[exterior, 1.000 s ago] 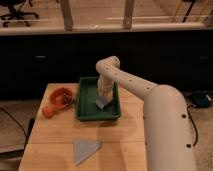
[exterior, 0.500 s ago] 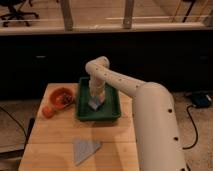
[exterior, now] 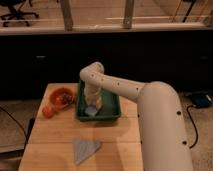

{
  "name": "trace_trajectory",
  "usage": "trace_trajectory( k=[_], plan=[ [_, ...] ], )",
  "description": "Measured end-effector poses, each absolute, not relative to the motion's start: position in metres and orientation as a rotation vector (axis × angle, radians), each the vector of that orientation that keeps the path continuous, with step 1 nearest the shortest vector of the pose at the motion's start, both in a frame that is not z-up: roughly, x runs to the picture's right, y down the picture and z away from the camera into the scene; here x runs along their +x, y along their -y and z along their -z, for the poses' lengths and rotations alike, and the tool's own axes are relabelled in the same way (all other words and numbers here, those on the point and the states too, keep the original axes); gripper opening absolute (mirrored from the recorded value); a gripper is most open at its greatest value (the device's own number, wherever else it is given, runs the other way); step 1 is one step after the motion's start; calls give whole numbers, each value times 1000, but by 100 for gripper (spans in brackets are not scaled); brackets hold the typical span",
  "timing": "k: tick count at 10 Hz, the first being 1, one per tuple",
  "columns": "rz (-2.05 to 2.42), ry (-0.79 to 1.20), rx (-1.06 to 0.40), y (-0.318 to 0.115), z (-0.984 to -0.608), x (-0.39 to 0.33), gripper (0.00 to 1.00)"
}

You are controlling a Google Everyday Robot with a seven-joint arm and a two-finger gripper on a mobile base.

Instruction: Wipe tray with sponge

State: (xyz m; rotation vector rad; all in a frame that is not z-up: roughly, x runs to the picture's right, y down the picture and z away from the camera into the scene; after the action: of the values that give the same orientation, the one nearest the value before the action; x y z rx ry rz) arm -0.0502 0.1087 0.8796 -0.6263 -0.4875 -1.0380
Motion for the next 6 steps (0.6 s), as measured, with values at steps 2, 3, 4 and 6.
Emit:
trace_trajectory(
  k=[2, 3, 4, 6],
  plan=[
    [1001, 450, -631, -100, -885, -23, 0],
    [984, 434, -627, -89, -894, -16, 0],
    [972, 419, -626, -76, -904, -15, 0],
    [961, 403, -623, -58, -919, -21, 0]
  ],
)
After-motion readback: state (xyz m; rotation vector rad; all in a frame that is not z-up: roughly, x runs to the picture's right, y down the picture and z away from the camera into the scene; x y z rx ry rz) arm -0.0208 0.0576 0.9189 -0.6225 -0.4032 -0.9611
